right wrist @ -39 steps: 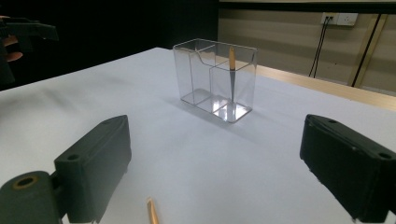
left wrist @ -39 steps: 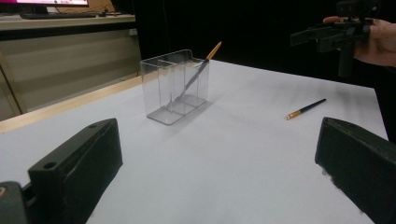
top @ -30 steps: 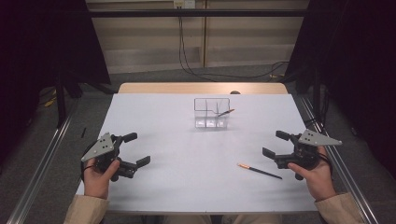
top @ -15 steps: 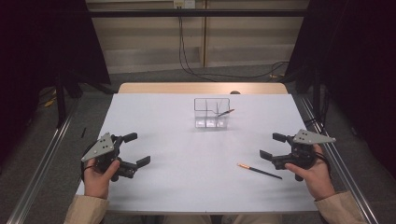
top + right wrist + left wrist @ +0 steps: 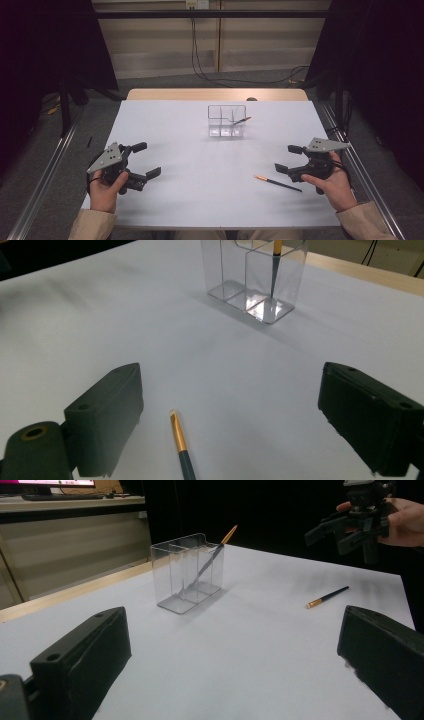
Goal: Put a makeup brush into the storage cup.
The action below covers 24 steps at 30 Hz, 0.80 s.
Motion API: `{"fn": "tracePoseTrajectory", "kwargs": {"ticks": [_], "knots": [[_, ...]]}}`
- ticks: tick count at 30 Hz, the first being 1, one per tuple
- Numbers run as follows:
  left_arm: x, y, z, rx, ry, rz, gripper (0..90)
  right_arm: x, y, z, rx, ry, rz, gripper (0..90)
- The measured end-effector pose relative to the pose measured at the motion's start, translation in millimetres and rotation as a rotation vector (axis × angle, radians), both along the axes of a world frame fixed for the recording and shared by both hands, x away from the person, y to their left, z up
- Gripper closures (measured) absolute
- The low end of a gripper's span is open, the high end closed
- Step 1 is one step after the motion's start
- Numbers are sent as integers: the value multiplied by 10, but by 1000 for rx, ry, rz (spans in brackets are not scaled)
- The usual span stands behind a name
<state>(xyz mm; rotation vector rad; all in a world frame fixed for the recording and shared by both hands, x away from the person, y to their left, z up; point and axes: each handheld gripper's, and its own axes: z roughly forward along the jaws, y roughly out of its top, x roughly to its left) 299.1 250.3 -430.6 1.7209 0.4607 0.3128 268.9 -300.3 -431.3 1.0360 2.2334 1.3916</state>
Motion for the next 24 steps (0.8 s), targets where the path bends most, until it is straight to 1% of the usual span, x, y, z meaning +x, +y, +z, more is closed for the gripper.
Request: {"fn": "tracePoseTrajectory", "kwargs": {"ticks": [2,9,13,20,24], "knots": [[-2,-1,1,-1,-2,4,5,5,14,0,-11,12,9,108],[1,0,0,3,-2,1,5,31,58,0,-52,30,32,124],[-1,1,1,3,-1,3,5,49,93,1,-92,69,50,133],[2,6,-1,2,-1,3,5,91,137,7,-140,87,71,147],[2,6,-3,3,0,3,5,102,159,20,-158,97,84,156]]}}
